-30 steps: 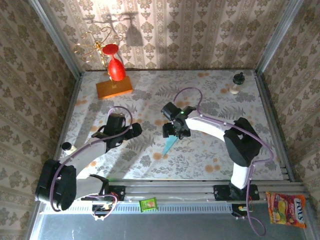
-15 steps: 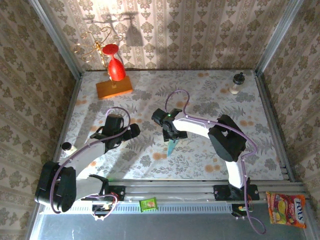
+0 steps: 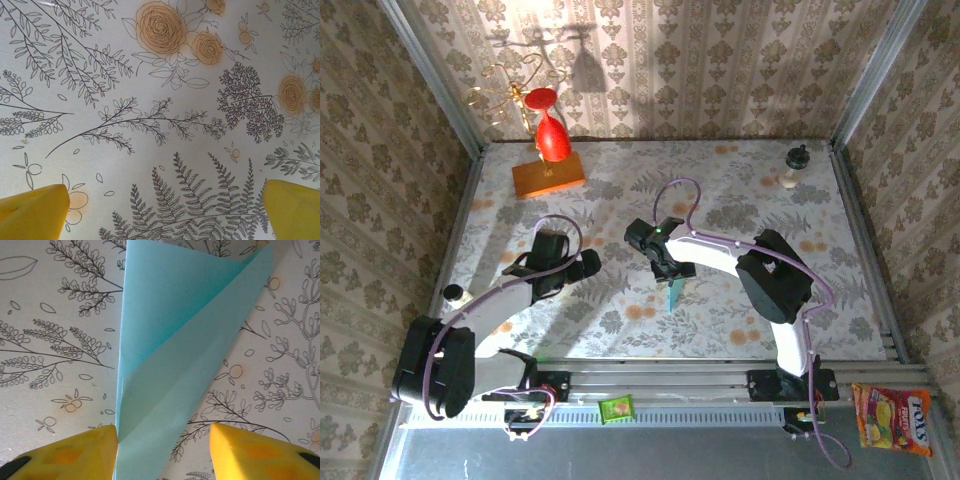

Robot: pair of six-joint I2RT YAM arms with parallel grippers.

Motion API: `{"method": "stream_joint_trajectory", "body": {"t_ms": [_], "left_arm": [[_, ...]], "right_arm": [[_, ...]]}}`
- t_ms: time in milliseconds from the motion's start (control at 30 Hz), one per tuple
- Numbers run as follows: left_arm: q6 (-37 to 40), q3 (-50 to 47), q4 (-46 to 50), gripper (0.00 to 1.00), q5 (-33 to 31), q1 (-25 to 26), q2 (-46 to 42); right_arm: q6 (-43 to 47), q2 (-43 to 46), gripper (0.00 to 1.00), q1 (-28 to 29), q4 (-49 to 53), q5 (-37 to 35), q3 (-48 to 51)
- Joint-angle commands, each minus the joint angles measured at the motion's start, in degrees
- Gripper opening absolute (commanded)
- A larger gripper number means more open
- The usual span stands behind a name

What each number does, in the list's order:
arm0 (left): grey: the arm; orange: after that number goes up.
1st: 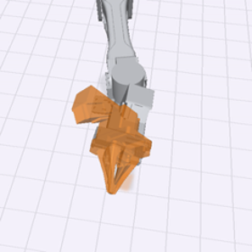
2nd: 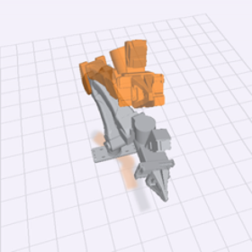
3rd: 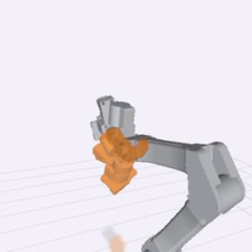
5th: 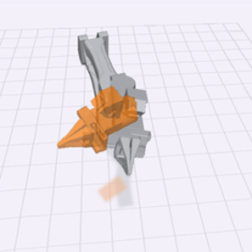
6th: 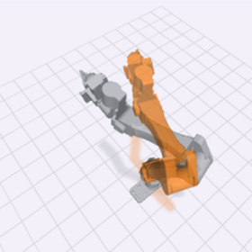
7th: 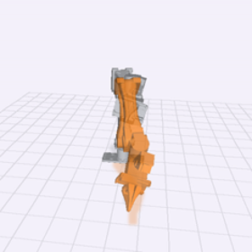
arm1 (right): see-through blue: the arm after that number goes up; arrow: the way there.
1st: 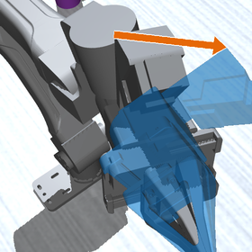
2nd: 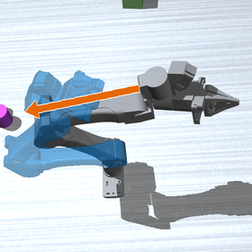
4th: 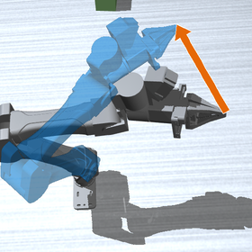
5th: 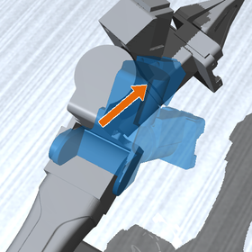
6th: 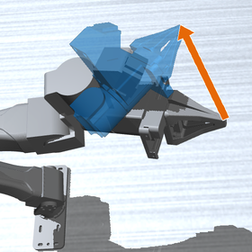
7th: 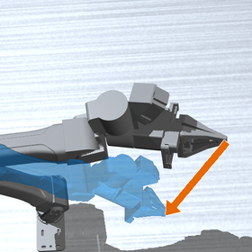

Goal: Fold a paper plane with a square sheet of paper (pick it up from the middle)

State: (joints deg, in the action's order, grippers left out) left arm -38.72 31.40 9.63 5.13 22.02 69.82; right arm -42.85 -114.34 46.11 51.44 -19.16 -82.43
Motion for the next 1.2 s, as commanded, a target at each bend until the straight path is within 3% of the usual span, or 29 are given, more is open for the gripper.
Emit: {"method": "stream_joint_trajectory", "body": {"t_ms": [0, 233, 767, 1000, 1167], "left_arm": [[0.93, -0.31, -0.31, 1.00, 0.93, -0.31, 0.83], [0.93, 0.15, -0.66, 1.00, 1.40, -0.23, 1.72], [1.08, 1.19, -0.44, 1.00, 1.97, -0.27, 3.34], [0.46, 1.92, -0.15, 1.00, 2.21, -0.23, 3.92], [-0.39, 2.40, -0.02, 0.98, 2.19, -0.85, 2.42]], "right_arm": [[-2.26, 2.24, 0.47, -0.06, 3.05, -4.27, -0.45], [-3.58, 1.55, 0.30, -0.06, 3.99, -6.04, -0.22], [-4.59, 0.47, 0.29, -2.56, 1.92, -6.88, 0.31], [-4.00, 2.34, 0.12, -2.94, 1.37, -6.64, 0.52], [-1.70, 6.82, 0.09, -3.03, 0.33, -6.16, -0.63]]}}
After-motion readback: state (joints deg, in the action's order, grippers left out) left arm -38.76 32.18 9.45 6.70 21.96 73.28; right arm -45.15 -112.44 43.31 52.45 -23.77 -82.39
